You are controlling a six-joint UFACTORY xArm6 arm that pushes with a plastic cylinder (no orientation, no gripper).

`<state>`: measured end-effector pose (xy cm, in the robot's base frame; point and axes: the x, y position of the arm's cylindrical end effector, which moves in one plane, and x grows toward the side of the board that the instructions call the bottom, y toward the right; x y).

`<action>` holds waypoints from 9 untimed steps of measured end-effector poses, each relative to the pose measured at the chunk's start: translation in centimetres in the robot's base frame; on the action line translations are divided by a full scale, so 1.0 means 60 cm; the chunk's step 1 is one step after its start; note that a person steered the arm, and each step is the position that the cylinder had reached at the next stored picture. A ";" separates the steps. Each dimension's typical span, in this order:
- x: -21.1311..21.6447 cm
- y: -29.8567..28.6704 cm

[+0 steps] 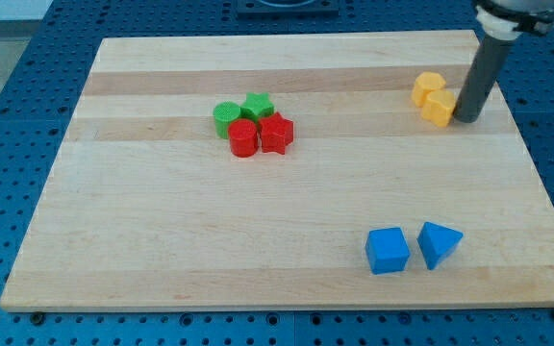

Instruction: Separate yellow heart from yellow hexagon

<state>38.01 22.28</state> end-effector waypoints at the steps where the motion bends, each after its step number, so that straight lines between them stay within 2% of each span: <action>1: -0.001 0.014; 7: -0.049 -0.115; 8: -0.043 -0.139; 9: -0.004 -0.139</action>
<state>37.74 13.95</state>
